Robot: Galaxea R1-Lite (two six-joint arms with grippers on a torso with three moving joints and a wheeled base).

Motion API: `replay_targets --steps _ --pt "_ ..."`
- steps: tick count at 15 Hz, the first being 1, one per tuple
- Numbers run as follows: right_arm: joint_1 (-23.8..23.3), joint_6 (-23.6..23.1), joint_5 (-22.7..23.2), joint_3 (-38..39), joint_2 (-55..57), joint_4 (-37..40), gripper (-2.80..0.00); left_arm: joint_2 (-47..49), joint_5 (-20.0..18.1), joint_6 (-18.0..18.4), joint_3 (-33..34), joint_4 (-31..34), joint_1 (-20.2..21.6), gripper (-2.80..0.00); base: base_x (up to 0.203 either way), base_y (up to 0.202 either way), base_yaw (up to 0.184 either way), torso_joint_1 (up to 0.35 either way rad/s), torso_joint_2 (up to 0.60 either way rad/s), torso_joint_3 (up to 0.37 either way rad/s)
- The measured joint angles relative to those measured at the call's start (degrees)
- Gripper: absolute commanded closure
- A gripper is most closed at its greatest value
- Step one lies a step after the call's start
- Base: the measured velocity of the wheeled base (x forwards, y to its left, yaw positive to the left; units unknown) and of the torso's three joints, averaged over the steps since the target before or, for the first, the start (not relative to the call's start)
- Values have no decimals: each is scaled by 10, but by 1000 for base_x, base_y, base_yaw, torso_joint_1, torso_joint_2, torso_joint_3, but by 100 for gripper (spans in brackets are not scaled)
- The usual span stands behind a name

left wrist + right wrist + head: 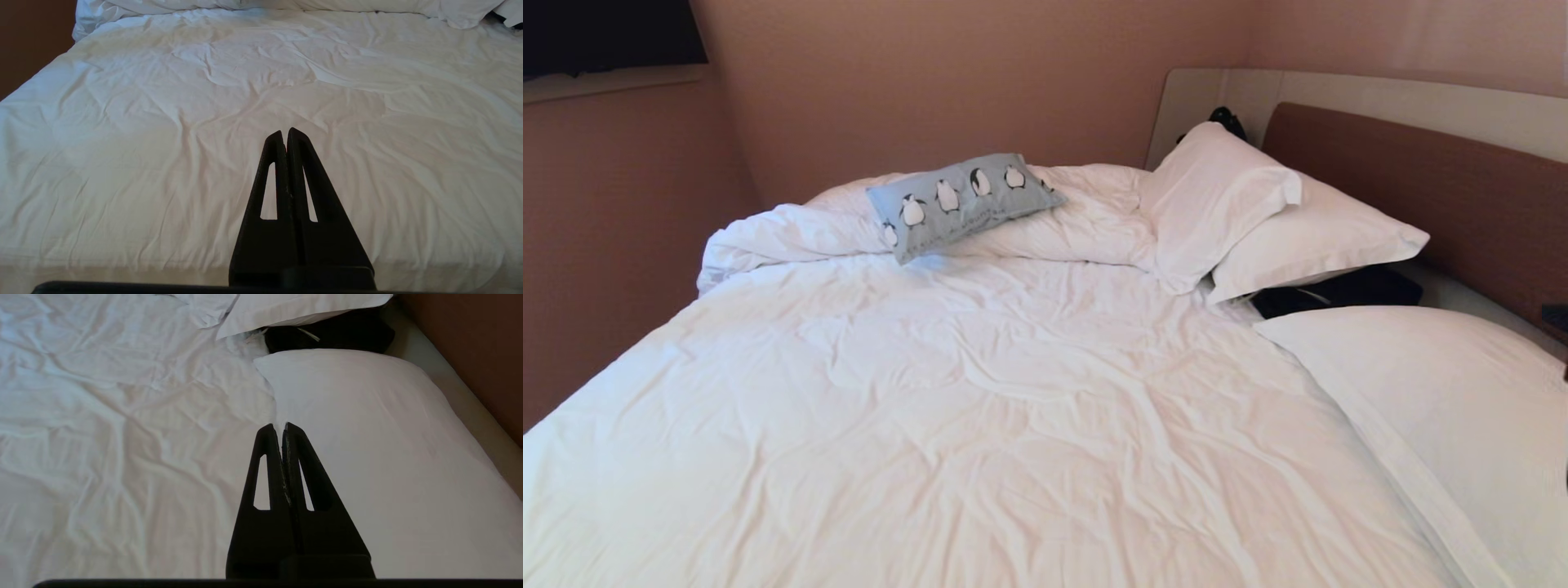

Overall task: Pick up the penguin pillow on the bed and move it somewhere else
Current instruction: Pick up the pillow

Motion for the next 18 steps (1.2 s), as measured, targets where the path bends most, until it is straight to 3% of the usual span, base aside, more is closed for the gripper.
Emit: replay_targets --steps 7,13,18 --pt "-74 -12 -18 -108 245 -79 0 0 0 0 0 0 0 0 0 0 0 0 0 0" --pt "-152 -50 -53 -151 381 -137 0 0 0 0 0 0 0 0 0 0 0 0 0 0" --pt "-161 -83 -93 -158 442 -174 0 0 0 0 0 0 0 0 0 0 0 0 0 0"
